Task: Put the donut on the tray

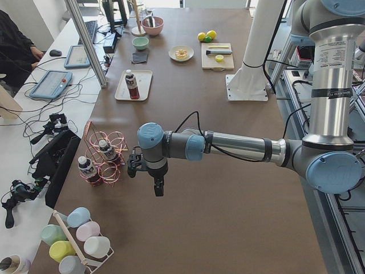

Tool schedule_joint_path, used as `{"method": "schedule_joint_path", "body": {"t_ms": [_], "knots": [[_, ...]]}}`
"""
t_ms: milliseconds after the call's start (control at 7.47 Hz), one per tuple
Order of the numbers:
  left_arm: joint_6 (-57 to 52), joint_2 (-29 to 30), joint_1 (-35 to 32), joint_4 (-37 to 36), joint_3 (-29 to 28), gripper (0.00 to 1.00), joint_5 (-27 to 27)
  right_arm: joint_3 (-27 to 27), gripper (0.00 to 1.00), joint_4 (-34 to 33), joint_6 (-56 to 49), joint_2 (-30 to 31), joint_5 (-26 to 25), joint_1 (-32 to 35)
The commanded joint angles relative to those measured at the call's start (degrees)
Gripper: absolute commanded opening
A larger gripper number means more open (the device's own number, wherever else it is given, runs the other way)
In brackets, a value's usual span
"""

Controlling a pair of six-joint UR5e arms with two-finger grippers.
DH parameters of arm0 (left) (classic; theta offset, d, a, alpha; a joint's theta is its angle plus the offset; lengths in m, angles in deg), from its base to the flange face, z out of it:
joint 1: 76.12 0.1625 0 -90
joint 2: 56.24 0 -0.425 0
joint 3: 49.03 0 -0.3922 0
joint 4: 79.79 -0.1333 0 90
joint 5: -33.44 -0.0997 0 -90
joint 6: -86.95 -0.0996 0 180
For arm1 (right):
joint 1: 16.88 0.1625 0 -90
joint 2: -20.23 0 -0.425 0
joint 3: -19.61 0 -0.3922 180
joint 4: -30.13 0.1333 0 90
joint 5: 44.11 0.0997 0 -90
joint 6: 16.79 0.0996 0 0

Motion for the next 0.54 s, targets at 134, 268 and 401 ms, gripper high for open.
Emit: {"method": "schedule_joint_path", "body": {"t_ms": [134, 268, 401], "knots": [[0.0, 1.11, 0.1, 0.0, -1.04, 0.98, 0.0, 0.23, 1.0, 1.19, 0.19, -0.29, -0.09, 0.0], [0.0, 1.38, 0.1, 0.0, -1.4, 0.98, 0.0, 0.49, 1.0, 1.19, 0.19, -0.55, -0.09, 0.0], [0.0, 1.38, 0.1, 0.0, -1.32, 0.98, 0.0, 0.15, 1.0, 1.19, 0.36, -0.81, -0.09, 0.0]]}}
